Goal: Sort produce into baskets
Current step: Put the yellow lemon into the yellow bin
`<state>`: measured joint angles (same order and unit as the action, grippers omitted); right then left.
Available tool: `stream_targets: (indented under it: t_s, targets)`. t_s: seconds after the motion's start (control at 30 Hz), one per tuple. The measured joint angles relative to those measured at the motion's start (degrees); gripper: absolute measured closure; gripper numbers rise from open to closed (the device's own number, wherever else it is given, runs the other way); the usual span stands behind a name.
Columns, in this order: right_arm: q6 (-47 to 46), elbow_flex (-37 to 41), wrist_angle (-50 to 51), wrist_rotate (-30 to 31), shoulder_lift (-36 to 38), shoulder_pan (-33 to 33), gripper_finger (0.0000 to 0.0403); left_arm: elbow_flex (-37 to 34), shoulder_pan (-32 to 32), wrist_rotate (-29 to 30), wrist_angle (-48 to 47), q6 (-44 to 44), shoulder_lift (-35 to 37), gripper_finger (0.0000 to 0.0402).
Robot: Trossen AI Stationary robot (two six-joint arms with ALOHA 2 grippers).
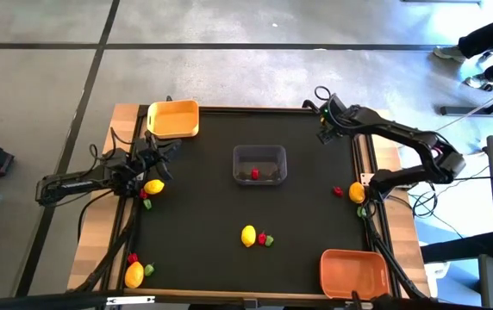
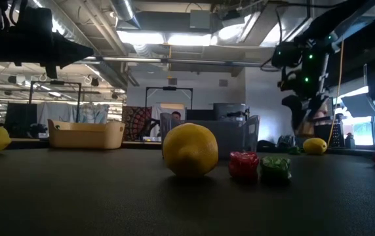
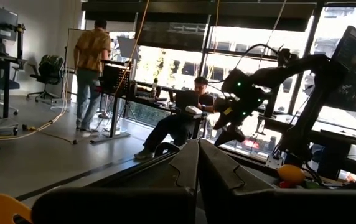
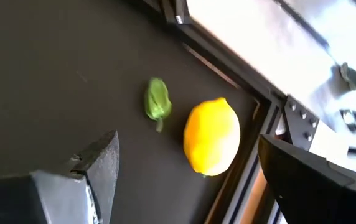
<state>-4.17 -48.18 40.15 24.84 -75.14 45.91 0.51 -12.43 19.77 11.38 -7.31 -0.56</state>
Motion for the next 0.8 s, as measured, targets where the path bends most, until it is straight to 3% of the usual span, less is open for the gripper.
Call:
stream_targets:
  t_s: [0.47, 0.8]
  targets:
    - [-1.82, 0.0, 1.95, -0.77, -6.44, 5.27, 0.0084, 0.0, -0.01, 0.0, -0.02, -0.02, -0.01, 0.0396]
    - [-3.44, 0.0, -0.71, -1.17, -10.61, 5.2, 0.0084, 0.0, -0.01, 0.0, -0.02, 0.2, 0.0, 0.0396]
